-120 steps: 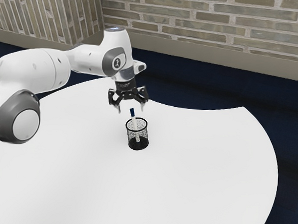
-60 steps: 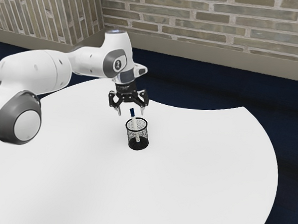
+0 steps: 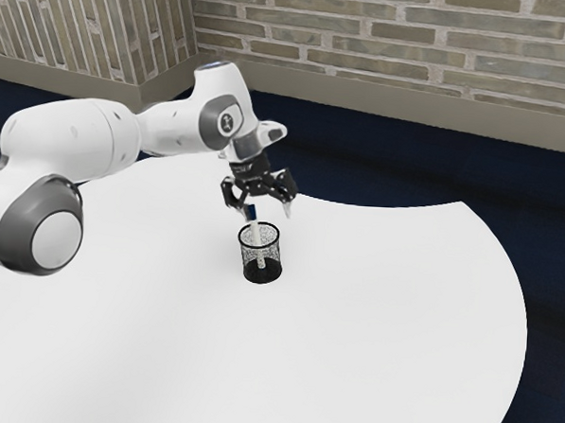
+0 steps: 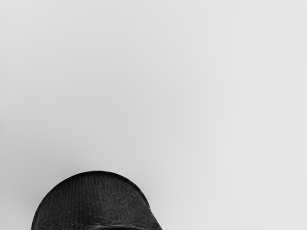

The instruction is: Take the marker out of the pen holder and place it to the left of the pen holder.

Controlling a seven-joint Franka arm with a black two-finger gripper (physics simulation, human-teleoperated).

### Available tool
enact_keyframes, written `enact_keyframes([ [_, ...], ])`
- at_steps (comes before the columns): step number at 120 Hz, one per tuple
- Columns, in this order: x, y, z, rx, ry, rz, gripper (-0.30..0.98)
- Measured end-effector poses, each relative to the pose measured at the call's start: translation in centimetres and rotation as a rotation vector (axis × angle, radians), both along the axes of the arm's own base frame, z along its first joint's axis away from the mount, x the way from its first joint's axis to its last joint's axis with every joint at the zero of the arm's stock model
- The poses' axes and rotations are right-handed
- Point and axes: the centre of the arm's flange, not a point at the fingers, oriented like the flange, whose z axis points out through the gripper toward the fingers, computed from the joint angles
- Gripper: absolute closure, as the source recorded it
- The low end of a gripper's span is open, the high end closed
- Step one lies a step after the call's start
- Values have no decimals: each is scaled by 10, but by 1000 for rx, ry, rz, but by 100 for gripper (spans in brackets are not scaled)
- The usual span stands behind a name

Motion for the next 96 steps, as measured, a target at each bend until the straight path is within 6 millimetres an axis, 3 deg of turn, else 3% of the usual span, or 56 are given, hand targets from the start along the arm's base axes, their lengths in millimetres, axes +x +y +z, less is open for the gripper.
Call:
enact_keyframes([
  [17,-1,18,-6,3,0,5,1],
  [55,-4,12,-3,93,23,-99,8],
  [96,-8,7,8,113,31,-146,27],
])
